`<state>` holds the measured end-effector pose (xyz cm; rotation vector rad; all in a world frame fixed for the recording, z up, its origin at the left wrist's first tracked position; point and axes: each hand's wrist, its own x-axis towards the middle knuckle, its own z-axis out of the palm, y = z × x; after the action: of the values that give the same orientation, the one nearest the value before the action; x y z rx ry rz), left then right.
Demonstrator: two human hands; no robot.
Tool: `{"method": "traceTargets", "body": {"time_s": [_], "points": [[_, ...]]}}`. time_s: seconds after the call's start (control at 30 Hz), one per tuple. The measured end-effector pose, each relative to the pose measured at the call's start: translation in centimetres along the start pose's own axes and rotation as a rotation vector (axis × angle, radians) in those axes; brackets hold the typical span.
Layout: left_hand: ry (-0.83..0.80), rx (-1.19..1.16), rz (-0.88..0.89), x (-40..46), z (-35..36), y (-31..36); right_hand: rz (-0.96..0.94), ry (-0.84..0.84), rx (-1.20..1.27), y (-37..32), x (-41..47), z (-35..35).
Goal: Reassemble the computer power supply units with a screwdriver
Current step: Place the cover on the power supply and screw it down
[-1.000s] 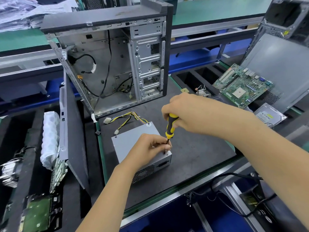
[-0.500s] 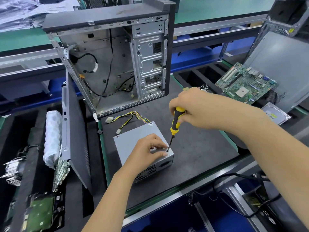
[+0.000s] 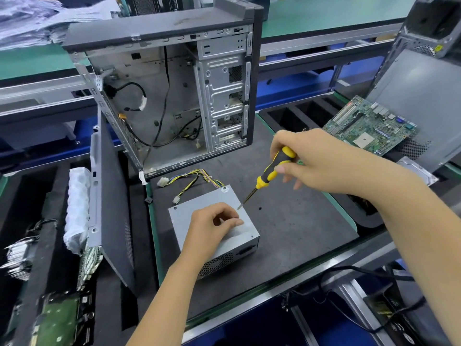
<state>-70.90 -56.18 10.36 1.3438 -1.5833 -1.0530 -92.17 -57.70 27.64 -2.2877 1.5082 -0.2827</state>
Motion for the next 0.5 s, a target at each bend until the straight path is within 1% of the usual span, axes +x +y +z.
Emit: {"method": "traceTargets", "body": {"time_s": [0.1, 0.27, 0.5], "points": [[0.031, -0.133, -0.054, -0.1, 0.12, 0.45, 0.002, -0.003, 0.067, 0.15, -0.02, 0.15], [0.044, -0.251, -0.071, -0.21, 0.0, 0.5, -0.023, 0.05, 0.111, -0.14, 0.21, 0.26], [0.052, -0.292, -0.074, -0.26, -0.02, 0.56, -0.03, 0.023, 0.102, -0.58, 0.38, 0.25]]}}
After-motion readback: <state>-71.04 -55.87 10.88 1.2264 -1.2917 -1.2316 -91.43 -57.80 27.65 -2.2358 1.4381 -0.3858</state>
